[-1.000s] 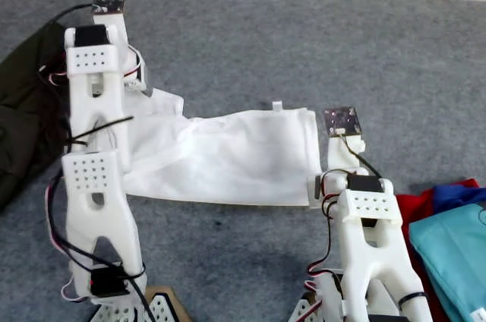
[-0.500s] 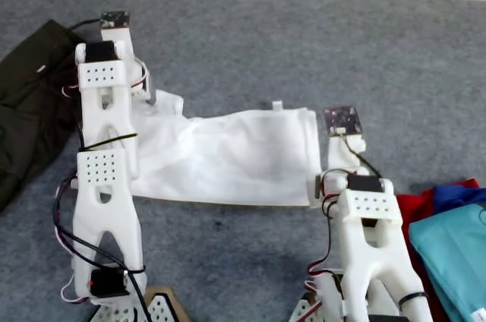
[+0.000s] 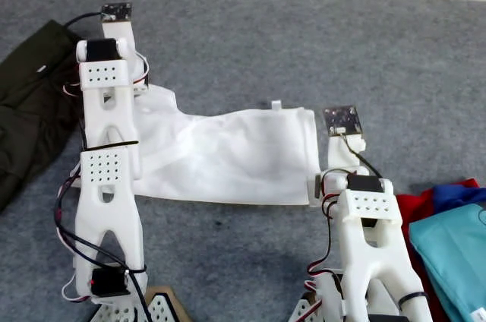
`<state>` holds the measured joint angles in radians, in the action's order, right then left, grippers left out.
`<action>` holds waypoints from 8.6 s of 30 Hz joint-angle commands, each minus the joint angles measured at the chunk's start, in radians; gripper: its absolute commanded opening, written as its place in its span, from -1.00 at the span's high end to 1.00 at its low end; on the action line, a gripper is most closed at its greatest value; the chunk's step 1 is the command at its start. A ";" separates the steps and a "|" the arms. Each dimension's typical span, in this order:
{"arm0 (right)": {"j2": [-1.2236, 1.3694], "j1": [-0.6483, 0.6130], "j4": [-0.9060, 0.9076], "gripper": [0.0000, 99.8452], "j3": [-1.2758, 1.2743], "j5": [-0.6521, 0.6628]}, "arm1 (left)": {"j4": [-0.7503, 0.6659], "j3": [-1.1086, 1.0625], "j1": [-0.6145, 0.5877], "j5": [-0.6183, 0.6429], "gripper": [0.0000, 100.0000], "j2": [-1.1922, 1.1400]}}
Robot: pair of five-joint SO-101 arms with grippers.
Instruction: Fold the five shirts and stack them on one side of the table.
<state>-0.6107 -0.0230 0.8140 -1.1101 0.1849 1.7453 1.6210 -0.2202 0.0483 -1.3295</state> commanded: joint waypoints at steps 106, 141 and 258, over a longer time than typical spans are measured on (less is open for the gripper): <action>0.004 0.007 -0.018 0.96 0.018 0.000 | -0.308 -1.214 -0.090 0.008 0.99 0.753; 0.128 -0.259 0.186 0.96 0.377 -0.138 | -0.009 -1.285 -0.176 0.005 0.99 1.017; 0.349 -0.599 -0.101 0.99 0.552 -0.279 | -0.626 -1.946 -0.278 0.293 0.71 1.354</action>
<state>-0.1964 -0.5585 0.7327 -0.6007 -0.1005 1.1224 -0.3705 -0.4749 0.3307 -0.0238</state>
